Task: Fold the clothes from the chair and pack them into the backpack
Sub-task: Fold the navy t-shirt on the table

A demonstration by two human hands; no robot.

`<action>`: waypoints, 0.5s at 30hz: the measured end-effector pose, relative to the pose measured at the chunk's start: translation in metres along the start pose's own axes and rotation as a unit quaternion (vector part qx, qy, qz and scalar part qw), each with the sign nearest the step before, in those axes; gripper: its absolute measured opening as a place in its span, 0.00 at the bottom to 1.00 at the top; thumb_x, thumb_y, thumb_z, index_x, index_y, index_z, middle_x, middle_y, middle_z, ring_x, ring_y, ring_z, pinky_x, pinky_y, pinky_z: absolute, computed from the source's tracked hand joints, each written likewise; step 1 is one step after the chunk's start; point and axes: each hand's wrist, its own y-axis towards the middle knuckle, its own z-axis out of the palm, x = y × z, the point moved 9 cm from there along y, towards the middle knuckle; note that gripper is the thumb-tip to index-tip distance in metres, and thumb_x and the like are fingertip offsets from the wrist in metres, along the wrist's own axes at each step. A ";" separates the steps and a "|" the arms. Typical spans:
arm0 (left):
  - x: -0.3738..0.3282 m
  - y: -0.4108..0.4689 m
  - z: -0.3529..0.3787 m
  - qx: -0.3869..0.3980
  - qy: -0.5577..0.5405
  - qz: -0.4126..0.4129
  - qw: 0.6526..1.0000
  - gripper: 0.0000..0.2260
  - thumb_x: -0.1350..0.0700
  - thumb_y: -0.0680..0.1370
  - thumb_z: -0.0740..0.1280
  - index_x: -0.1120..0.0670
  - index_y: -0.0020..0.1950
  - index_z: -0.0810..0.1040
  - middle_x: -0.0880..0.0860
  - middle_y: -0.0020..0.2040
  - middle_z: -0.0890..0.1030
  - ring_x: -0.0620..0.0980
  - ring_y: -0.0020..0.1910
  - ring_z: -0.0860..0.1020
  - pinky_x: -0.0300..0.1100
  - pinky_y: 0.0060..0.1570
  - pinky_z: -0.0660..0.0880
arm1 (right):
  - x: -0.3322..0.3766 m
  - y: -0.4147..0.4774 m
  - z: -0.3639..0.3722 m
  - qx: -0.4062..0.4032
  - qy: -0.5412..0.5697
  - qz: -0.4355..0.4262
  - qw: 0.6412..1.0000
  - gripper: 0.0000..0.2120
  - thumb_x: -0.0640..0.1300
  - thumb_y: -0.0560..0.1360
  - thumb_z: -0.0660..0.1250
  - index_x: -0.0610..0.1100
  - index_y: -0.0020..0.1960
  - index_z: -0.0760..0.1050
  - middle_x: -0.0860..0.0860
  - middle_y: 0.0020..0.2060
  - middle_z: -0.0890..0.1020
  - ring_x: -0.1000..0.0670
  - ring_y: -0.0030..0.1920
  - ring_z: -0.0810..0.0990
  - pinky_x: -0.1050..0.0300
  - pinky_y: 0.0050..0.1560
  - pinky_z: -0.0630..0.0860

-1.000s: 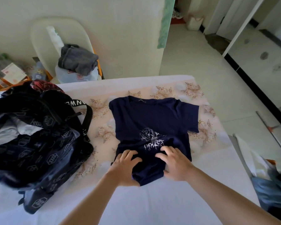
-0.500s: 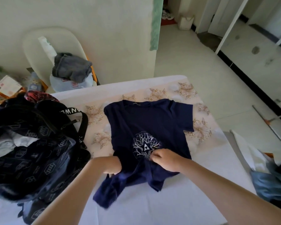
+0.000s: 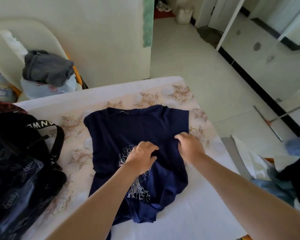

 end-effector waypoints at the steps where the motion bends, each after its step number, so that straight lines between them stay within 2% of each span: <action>1: -0.006 0.011 0.004 -0.001 0.006 -0.004 1.000 0.18 0.47 0.79 0.65 0.47 0.69 0.72 0.45 0.66 0.71 0.48 0.67 0.66 0.48 0.69 0.65 | -0.009 0.008 0.001 0.004 -0.028 -0.007 1.000 0.17 0.44 0.77 0.64 0.51 0.65 0.77 0.51 0.58 0.79 0.44 0.57 0.78 0.47 0.56 0.75; 3: -0.016 0.031 0.015 0.019 0.042 -0.027 0.999 0.21 0.40 0.77 0.65 0.46 0.68 0.71 0.47 0.64 0.70 0.50 0.65 0.66 0.48 0.66 0.66 | -0.020 0.018 0.007 0.013 -0.089 -0.038 0.995 0.18 0.47 0.74 0.71 0.51 0.63 0.79 0.49 0.53 0.79 0.43 0.51 0.79 0.47 0.53 0.75; 5: -0.023 0.047 0.030 0.048 0.086 -0.062 0.993 0.26 0.35 0.74 0.66 0.47 0.66 0.69 0.49 0.63 0.69 0.52 0.63 0.67 0.49 0.62 0.69 | -0.024 0.024 0.017 0.050 -0.142 -0.086 0.985 0.21 0.44 0.66 0.78 0.51 0.59 0.81 0.49 0.46 0.78 0.43 0.42 0.80 0.50 0.43 0.75; 7: -0.027 0.059 0.040 0.060 0.103 -0.089 0.989 0.24 0.39 0.73 0.69 0.49 0.63 0.70 0.50 0.61 0.71 0.53 0.61 0.69 0.49 0.58 0.71 | -0.022 0.027 0.023 0.090 -0.149 -0.139 0.975 0.22 0.34 0.63 0.76 0.47 0.55 0.81 0.48 0.42 0.77 0.43 0.36 0.79 0.52 0.37 0.71; 9: -0.029 0.071 0.045 0.065 0.078 -0.103 0.990 0.13 0.47 0.78 0.67 0.49 0.60 0.74 0.50 0.59 0.77 0.53 0.58 0.74 0.46 0.54 0.72 | -0.026 0.036 0.014 0.064 -0.174 -0.170 0.968 0.18 0.30 0.55 0.76 0.43 0.42 0.81 0.47 0.37 0.74 0.44 0.30 0.75 0.55 0.30 0.64; 11: -0.034 0.083 0.047 0.077 0.018 -0.101 0.992 0.07 0.52 0.81 0.63 0.47 0.56 0.78 0.48 0.56 0.80 0.51 0.55 0.77 0.44 0.51 0.74 | -0.041 0.054 0.002 0.030 -0.188 -0.166 0.968 0.17 0.29 0.48 0.77 0.42 0.30 0.74 0.46 0.34 0.71 0.44 0.26 0.72 0.58 0.28 0.62; 12: -0.038 0.088 0.048 0.086 -0.021 -0.097 0.991 0.08 0.53 0.81 0.61 0.46 0.54 0.79 0.46 0.55 0.80 0.50 0.53 0.78 0.44 0.52 0.75 | -0.049 0.061 -0.002 0.036 -0.209 -0.154 0.965 0.17 0.29 0.49 0.78 0.42 0.29 0.73 0.46 0.35 0.72 0.43 0.28 0.73 0.57 0.28 0.67; 13: -0.043 0.091 0.047 0.096 -0.061 -0.092 0.989 0.09 0.53 0.81 0.61 0.45 0.54 0.80 0.45 0.54 0.81 0.48 0.53 0.78 0.44 0.52 0.76 | -0.060 0.066 -0.005 0.066 -0.236 -0.134 0.960 0.14 0.32 0.54 0.78 0.44 0.33 0.76 0.46 0.39 0.73 0.42 0.34 0.76 0.54 0.35 0.74; 14: -0.048 0.095 0.045 0.093 -0.085 -0.081 0.989 0.09 0.53 0.81 0.60 0.45 0.54 0.80 0.44 0.54 0.80 0.47 0.53 0.78 0.44 0.53 0.76 | -0.069 0.070 -0.009 0.088 -0.259 -0.114 0.955 0.10 0.35 0.62 0.75 0.46 0.39 0.79 0.47 0.45 0.74 0.42 0.44 0.78 0.50 0.47 0.76; 15: -0.050 0.098 0.039 0.075 -0.091 -0.069 0.991 0.09 0.53 0.81 0.61 0.46 0.55 0.80 0.44 0.55 0.80 0.47 0.54 0.77 0.44 0.53 0.75 | -0.075 0.074 -0.015 0.091 -0.282 -0.094 0.950 0.09 0.38 0.67 0.71 0.48 0.45 0.80 0.48 0.50 0.74 0.42 0.52 0.77 0.49 0.57 0.72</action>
